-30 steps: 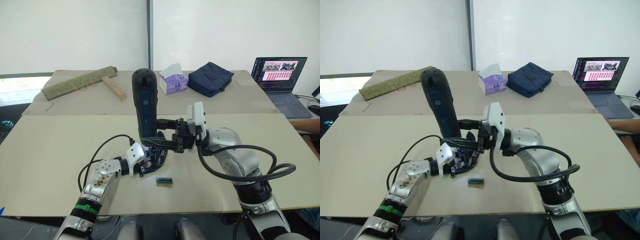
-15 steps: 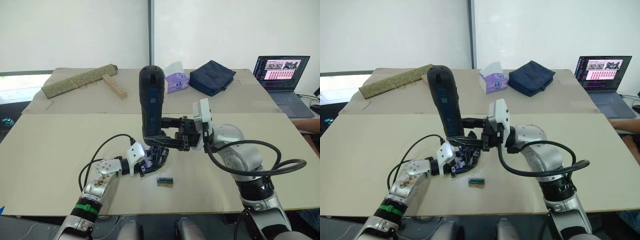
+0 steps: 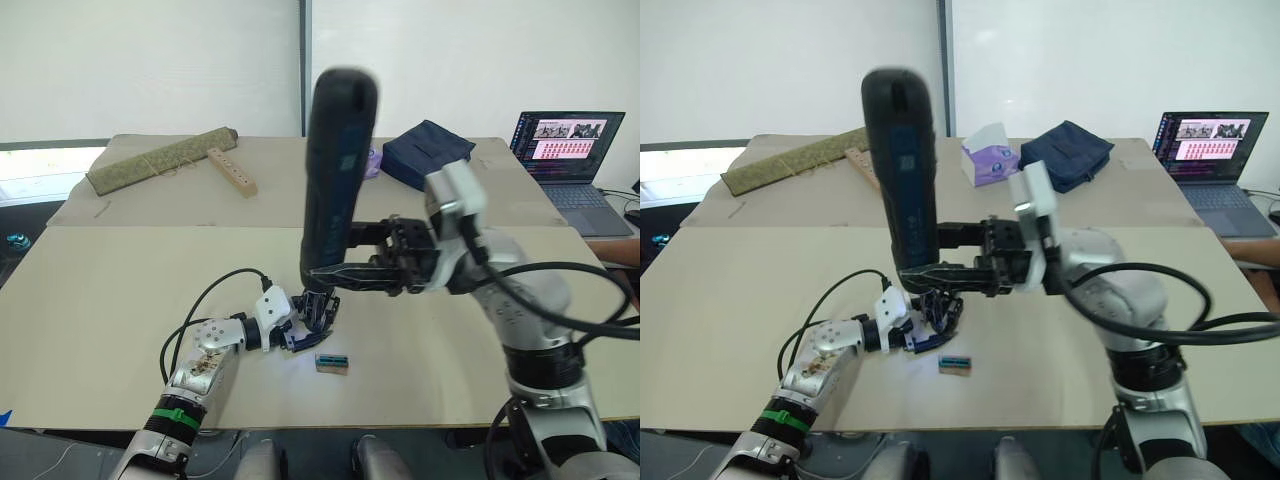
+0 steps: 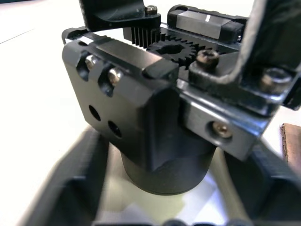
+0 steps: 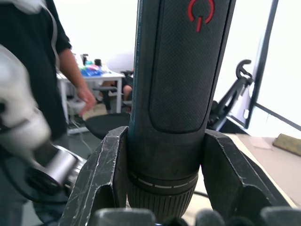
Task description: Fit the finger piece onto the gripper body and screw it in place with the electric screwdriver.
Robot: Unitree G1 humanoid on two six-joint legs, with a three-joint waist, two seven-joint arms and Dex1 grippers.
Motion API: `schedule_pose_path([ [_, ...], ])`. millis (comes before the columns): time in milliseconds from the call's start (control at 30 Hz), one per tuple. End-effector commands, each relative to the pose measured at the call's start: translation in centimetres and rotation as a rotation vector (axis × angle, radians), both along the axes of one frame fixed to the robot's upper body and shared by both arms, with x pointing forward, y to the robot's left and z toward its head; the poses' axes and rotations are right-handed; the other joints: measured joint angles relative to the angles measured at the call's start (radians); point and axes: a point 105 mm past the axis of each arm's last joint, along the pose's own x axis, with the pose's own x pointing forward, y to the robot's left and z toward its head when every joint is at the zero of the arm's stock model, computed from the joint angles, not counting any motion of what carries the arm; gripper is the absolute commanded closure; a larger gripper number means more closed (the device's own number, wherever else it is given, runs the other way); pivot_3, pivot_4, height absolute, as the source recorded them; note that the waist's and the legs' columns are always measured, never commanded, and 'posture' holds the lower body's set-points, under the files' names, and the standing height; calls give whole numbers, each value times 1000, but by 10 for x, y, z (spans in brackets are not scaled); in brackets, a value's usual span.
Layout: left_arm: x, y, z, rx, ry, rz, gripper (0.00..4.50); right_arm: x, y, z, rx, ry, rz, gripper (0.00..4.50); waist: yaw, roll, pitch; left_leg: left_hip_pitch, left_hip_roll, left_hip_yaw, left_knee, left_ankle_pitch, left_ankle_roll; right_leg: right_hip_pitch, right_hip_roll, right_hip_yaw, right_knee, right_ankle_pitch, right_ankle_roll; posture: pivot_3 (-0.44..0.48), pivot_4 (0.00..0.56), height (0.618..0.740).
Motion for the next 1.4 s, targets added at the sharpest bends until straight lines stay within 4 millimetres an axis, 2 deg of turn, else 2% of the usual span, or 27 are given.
schedule_pose_path([
  [33, -10, 20, -25, 39, 88, 42, 106, -15, -17, 33, 39, -49, 2, 2676, -5, 0, 0, 1, 0, 0, 0, 0, 0, 0, 0, 0, 0, 0, 0, 0, 150, 740],
  [133, -19, 36, -12, -5, 41, 31, 106, -2, -40, 46, -10, -6, -129, 2676, -17, 0, 2, 1, 1, 0, 0, 0, 0, -1, 1, 0, 0, 0, -1, 0, 150, 740],
  [200, -30, 63, 0, -24, 17, 28, 106, 21, -73, 45, -142, 80, -349, 2676, -27, 0, 3, 0, 2, 0, -2, 0, 0, -2, 0, 0, 0, 0, -2, 0, 150, 740],
  [267, -39, 89, 12, -37, 12, 30, 106, 37, -109, 25, -386, 177, -581, 2676, -26, 1, 5, -1, 3, 0, -3, 0, 0, -3, -1, 0, -2, -3, -6, 0, 150, 740],
  [333, -55, 98, 44, -115, -86, -66, 106, 45, -149, -8, -660, 326, -802, 2676, -26, 2, 6, -3, 3, 0, -7, 0, 0, -7, -8, 0, -3, -7, -13, 0, 150, 740],
  [400, -62, 103, 62, -136, -132, -108, 106, 46, -172, -28, -785, 455, -893, 2676, -24, 3, 7, -8, 1, 3, -12, 0, 0, -15, -14, -1, -5, -7, -13, 0, 150, 740],
  [500, -61, 107, 81, -126, -150, -86, 106, 54, -192, -62, -871, 587, -952, 2676, -26, 3, 8, -12, 1, 6, -11, 0, 0, -17, -14, 0, -9, -5, -10, 0, 150, 740],
  [533, -60, 106, 85, -132, -152, -85, 106, 55, -195, -69, -894, 602, -961, 2676, -27, 4, 9, -13, 0, 6, -12, 0, 0, -17, -11, 0, -10, -1, -1, 0, 150, 740],
  [667, -64, 106, 98, -147, -136, -99, 106, 65, -209, -115, -1030, 624, -998, 2676, -25, 8, 12, -17, -4, 8, -11, 0, 0, -19, -12, 1, -12, 0, 8, 0, 150, 740],
  [767, -70, 101, 99, -134, -81, -139, 106, 72, -215, -129, -1065, 625, -1012, 2676, -24, 8, 14, -18, -4, 8, -9, 0, 0, -19, -12, 0, -12, 1, 9, 0, 150, 740],
  [833, -72, 99, 101, -116, -97, -150, 106, 75, -224, -139, -1136, 583, -1023, 2676, -22, 10, 15, -19, -5, 8, -8, 0, 0, -19, -12, 0, -11, 1, 10, 0, 150, 740],
  [900, -73, 99, 102, -116, -106, -137, 106, 75, -225, -146, -1146, 616, -1017, 2676, -18, 10, 15, -19, -6, 9, -6, 0, 0, -18, -12, 0, -11, 2, 10, 0, 150, 740],
  [1033, -74, 102, 97, -92, -81, -120, 106, 77, -224, -153, -1139, 667, -996, 2676, -18, 8, 17, -18, -5, 11, -2, 0, 0, -16, -10, 0, -11, 3, 10, 0, 150, 740],
  [1100, -69, 105, 99, -83, -118, -83, 0, 81, -226, -153, -1131, 647, -1020, 1585, -18, 7, 17, -17, -5, 12, -1, 1, 1, -15, -10, 0, -10, 4, 9, 0, 150, 740],
  [1167, -65, 109, 101, -73, -143, -54, 0, 88, -229, -146, -1102, 611, -1059, 976, -16, 7, 17, -17, -5, 13, -1, 1, 1, -15, -10, 0, -10, 5, 9, 0, 150, 740],
  [1233, -64, 115, 98, -56, -122, -27, 0, 91, -233, -129, -1072, 561, -1083, 264, -14, 7, 17, -17, -5, 14, -1, 2, 2, -15, -10, 0, -10, 6, 9, 0, 150, 740],
  [1267, -65, 119, 96, -45, -107, -17, 0, 91, -236, -121, -1066, 530, -1093, 44, -13, 7, 17, -17, -5, 14, -1, 2, 2, -15, -10, 0, -9, 6, 9, 0, 150, 740],
  [1333, -66, 128, 88, 14, -81, 24, 0, 89, -237, -100, -1027, 441, -1079, 44, -10, 7, 17, -17, -5, 14, -1, 2, 2, -16, -9, 0, -9, 6, 9, 0, 150, 740],
  [1400, -67, 139, 79, 79, -53, 78, 0, 84, -220, -76, -915, 322, -959, 44, -10, 8, 18, -18, -5, 15, -1, 2, 2, -17, -9, 0, -10, 6, 9, 0, 150, 740],
])
